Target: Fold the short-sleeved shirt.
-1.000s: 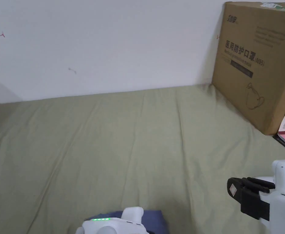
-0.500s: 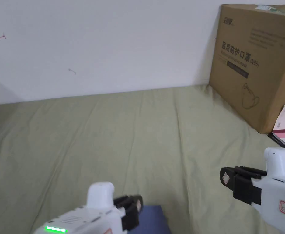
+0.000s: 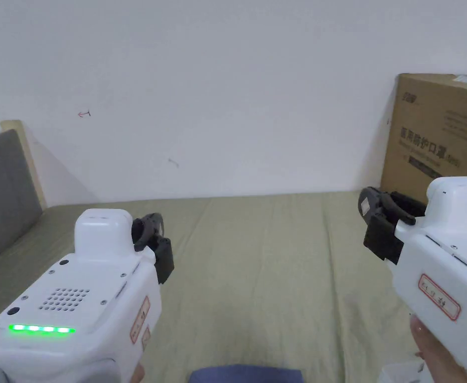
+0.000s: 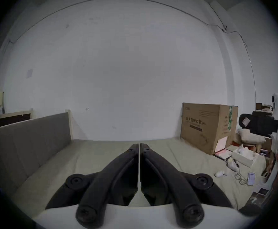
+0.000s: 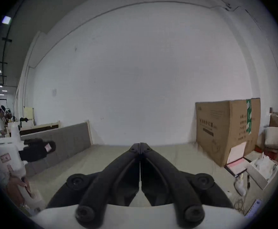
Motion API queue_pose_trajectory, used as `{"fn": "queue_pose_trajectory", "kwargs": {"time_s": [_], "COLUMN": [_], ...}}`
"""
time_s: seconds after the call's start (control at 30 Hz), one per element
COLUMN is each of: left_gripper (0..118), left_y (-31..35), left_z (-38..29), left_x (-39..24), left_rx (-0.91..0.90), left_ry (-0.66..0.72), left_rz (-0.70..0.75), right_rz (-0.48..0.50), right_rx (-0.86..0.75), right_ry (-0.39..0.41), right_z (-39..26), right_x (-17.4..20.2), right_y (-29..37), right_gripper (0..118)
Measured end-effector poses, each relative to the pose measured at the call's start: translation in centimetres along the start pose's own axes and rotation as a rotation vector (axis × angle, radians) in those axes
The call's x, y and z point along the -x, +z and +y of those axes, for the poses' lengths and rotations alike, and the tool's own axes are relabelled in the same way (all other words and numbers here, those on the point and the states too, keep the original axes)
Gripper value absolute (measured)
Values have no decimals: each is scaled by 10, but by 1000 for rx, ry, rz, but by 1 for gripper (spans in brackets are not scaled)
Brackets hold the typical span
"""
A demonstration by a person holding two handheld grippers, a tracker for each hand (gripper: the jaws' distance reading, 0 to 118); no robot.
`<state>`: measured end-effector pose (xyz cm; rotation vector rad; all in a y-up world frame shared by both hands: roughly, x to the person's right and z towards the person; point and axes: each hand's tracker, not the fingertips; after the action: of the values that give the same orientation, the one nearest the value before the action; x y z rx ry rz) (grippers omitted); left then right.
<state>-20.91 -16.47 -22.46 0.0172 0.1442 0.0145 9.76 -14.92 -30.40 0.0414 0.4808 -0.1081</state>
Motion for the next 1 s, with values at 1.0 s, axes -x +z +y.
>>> {"fn": "queue_pose_trajectory", "kwargs": {"time_s": [1.0], "left_gripper": [2], "left_y": [18], "left_z": [-54], "left_x": [-7], "left_rx": [57], "left_ry": [-5], "left_rz": [71], "right_rz": [-6], "right_rx": [445], "right_ry": [-165], "right_z": [-82], "right_x": [-40], "right_y": [-37], "right_gripper": [0]}}
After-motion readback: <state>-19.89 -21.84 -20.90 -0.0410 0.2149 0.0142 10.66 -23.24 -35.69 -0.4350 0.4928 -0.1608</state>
